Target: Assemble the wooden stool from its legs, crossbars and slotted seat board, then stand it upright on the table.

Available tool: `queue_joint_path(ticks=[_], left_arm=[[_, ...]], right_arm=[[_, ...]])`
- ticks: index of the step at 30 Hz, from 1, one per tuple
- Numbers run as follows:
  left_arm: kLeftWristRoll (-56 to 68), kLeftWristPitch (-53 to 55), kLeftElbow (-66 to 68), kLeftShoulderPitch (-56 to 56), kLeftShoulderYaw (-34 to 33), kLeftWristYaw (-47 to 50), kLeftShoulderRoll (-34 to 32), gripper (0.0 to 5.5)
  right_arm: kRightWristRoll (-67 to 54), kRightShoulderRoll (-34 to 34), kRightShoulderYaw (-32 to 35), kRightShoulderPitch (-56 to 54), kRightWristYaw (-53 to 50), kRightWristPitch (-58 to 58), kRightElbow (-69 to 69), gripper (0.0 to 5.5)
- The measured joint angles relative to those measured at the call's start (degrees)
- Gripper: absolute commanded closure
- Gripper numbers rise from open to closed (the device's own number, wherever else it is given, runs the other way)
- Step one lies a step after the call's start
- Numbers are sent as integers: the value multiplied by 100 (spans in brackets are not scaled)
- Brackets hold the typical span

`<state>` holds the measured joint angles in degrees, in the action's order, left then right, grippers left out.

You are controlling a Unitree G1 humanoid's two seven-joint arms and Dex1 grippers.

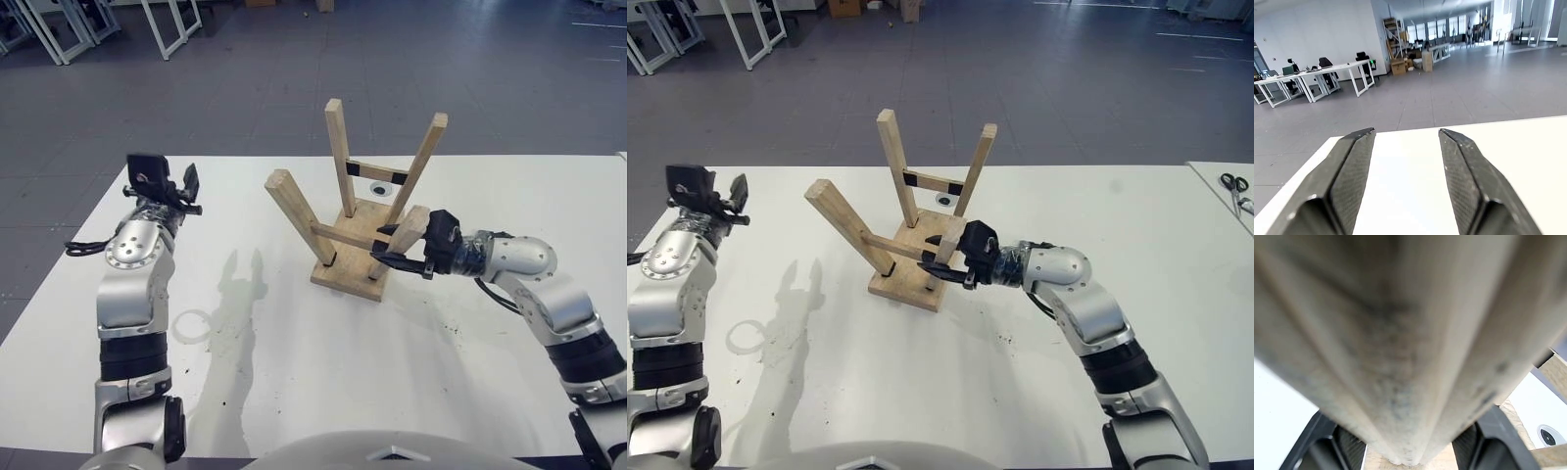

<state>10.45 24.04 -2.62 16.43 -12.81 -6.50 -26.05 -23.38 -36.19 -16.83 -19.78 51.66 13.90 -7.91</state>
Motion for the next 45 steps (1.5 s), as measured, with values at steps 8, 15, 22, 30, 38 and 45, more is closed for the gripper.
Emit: queue_joint_path(ticks=[8,15,22,30,38,45], left_arm=[[-213,-497,512,-249,253,-210,105,310],[35,-1133,-518,-1310,2229,-1830,518,310],[-591,-942,-207,-1982,2247,-2614,-715,310],[2687,964,-1956,18,-609,-714,125,405],[3446,1557,-1856,3384,-519,851,825,410],[2949,1666,-2154,823,896,916,1456,410]], right_arm=[[1,0,-51,-72,6,13,66,347],[-160,-383,44,-50,183,45,85,347],[-159,-361,-34,-139,234,67,185,347],[-157,-318,-22,-146,244,40,242,347],[-148,-266,-24,-153,248,0,295,347],[-136,-265,-29,-165,247,-21,321,347]])
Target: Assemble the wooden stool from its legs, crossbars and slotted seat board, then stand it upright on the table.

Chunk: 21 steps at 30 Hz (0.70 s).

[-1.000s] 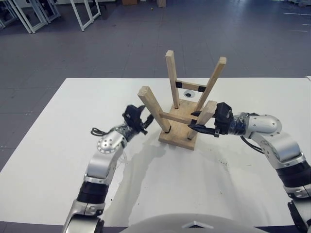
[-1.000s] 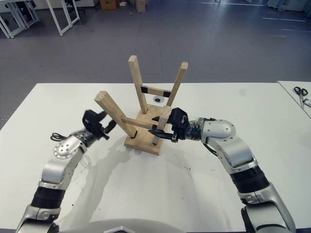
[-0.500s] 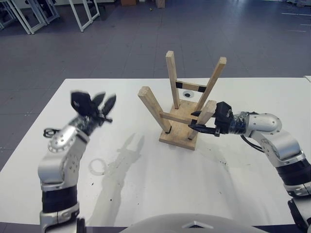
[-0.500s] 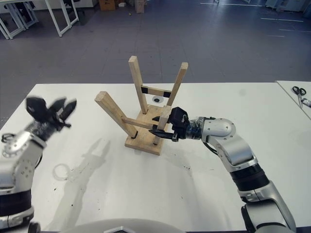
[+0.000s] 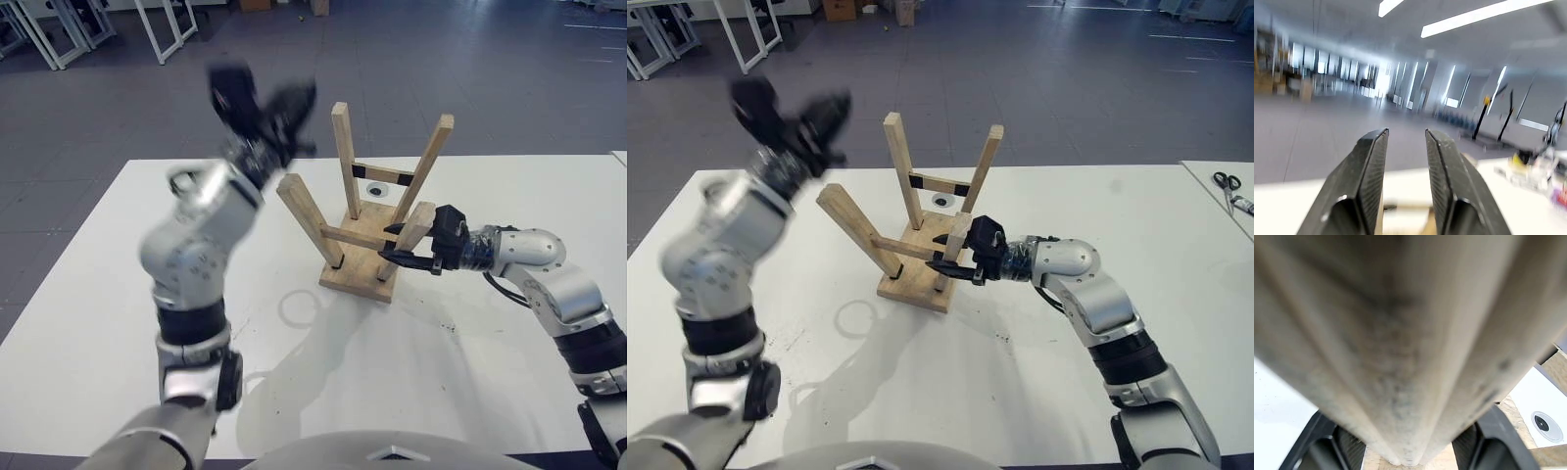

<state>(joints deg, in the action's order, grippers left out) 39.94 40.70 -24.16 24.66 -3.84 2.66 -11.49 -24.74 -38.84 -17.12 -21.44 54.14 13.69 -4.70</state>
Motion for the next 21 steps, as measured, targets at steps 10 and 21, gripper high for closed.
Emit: queue_joint_path(ticks=[10,21], left_arm=[[1132,-261,-261,-295,-441,-266,54,410],[5131,-1119,727,1926,-3051,-211,-1830,410]], right_arm=[[-27,21,26,0,14,-22,5,347],[146,390,-222,-714,1107,-1173,1437,347]])
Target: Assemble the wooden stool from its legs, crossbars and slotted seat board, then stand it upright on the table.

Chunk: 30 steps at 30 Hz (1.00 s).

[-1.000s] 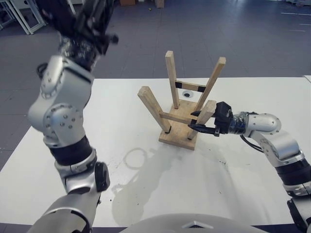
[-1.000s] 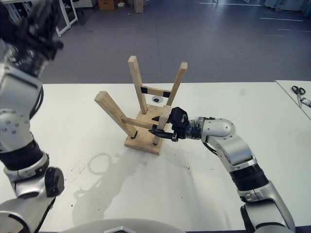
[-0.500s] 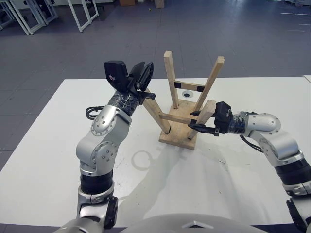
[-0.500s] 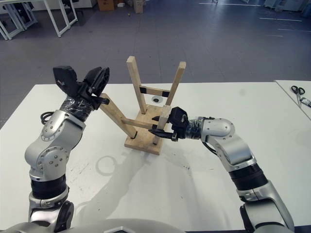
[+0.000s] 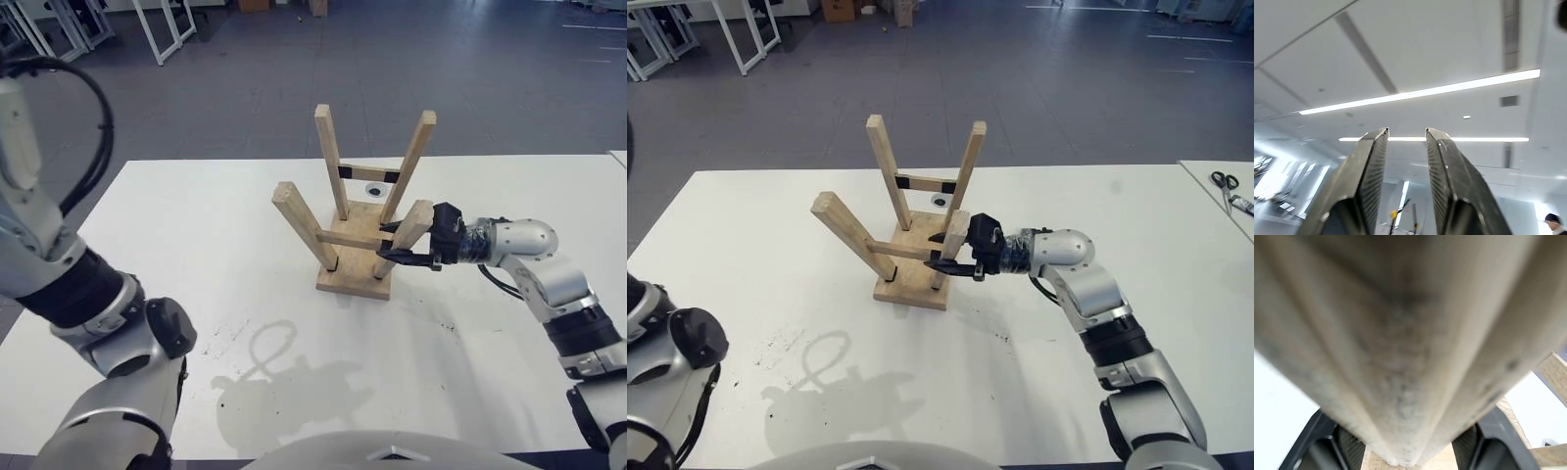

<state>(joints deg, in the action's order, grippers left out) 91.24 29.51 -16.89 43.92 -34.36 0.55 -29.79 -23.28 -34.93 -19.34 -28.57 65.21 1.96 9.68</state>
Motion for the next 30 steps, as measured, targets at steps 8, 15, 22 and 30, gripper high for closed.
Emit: queue_joint_path(ticks=[8,15,22,30], left_arm=[[-804,-4,90,-878,418,-80,84,413],[-2078,169,70,-1587,941,-64,-128,413],[-5588,83,217,-3608,2759,-242,-798,413],[-6819,-488,719,-4867,3594,-238,304,413]], right_arm=[[650,277,-251,-425,414,-304,870,254],[1169,71,-214,-430,884,-437,968,139],[2277,-805,347,2,-51,-233,626,60],[145,1307,2849,15,-3813,4064,-3148,172]])
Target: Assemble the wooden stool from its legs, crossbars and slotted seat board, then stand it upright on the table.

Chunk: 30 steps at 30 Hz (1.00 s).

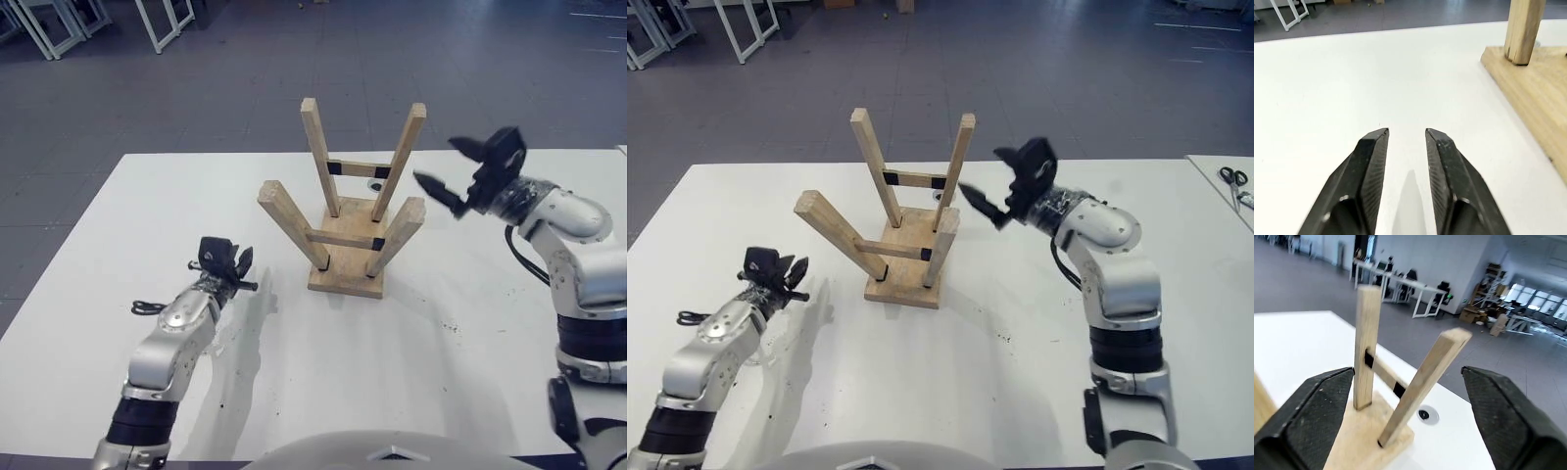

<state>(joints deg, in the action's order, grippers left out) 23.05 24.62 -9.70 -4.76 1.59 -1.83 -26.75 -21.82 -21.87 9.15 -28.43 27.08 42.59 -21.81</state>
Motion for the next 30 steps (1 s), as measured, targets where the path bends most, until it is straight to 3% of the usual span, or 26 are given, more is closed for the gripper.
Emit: queue_joint_path(ticks=[3,7,11,16,21,23,27,30], left_arm=[[-379,-276,469,-159,94,-90,297,413],[-643,-499,714,-111,98,-238,488,413],[-793,-570,806,-22,89,-374,636,413],[-933,-668,868,-21,24,-464,762,413],[-949,-757,870,-11,-32,-515,822,413],[-1006,-669,923,55,-61,-575,823,413],[-1076,-588,937,32,-141,-632,839,413],[-1100,-609,883,39,-189,-632,913,413]], right_arm=[[-1256,1339,789,-1040,-1741,1448,-1180,172],[-2371,2331,607,-1192,-2631,2447,-1935,172],[-2506,2307,556,-1162,-2983,2476,-2077,172],[-2228,1814,914,-2876,-3217,1125,-1898,172],[-1896,1587,-369,-154,-3163,1561,-1943,172],[-1517,1366,-885,595,-3128,1203,-2073,172],[-1476,1651,-930,321,-3224,1155,-1787,172],[-1785,1907,-97,-736,-3462,803,-1502,172]])
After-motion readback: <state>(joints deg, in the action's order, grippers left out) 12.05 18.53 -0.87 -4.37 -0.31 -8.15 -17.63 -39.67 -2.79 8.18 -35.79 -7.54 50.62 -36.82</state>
